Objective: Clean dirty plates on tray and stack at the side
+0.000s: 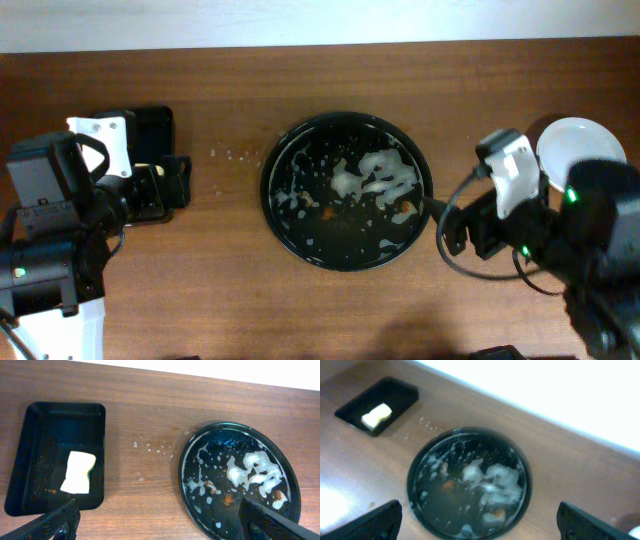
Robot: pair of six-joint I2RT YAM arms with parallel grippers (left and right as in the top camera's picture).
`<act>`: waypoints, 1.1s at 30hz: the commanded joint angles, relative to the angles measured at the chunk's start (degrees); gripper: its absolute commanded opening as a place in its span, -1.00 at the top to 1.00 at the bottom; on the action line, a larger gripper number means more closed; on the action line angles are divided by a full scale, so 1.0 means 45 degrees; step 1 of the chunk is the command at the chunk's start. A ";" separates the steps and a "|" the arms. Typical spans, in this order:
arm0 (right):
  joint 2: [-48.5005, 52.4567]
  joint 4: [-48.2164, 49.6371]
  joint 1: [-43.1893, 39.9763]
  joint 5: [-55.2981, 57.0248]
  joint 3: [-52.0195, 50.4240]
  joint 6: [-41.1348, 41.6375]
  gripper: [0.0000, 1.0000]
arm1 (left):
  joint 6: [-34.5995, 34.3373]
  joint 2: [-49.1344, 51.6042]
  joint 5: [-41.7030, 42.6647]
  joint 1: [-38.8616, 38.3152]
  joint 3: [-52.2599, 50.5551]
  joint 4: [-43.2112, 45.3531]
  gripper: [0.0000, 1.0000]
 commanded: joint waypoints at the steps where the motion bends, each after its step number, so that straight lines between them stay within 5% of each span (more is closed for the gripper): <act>1: -0.1637 0.1569 -0.0559 0.0296 -0.2812 -0.1166 -0.97 | 0.0044 -0.0131 0.0185 -0.0039 0.0024 -0.0010 -0.99; 8: -0.6596 0.4945 -0.1894 0.0257 -0.9704 -0.0602 -0.97 | 0.0044 -0.0131 0.0185 -0.0039 0.0024 -0.0010 -0.99; 16: -1.1370 0.5668 -0.2973 0.0306 -1.3969 0.0578 -0.97 | 0.0044 -0.0131 0.0185 -0.0039 0.0024 -0.0010 -0.98; 33: -1.1356 1.1871 -0.2939 0.0253 -1.6932 0.2191 -0.97 | 0.0044 -0.0131 0.0185 -0.0039 0.0024 -0.0010 -0.99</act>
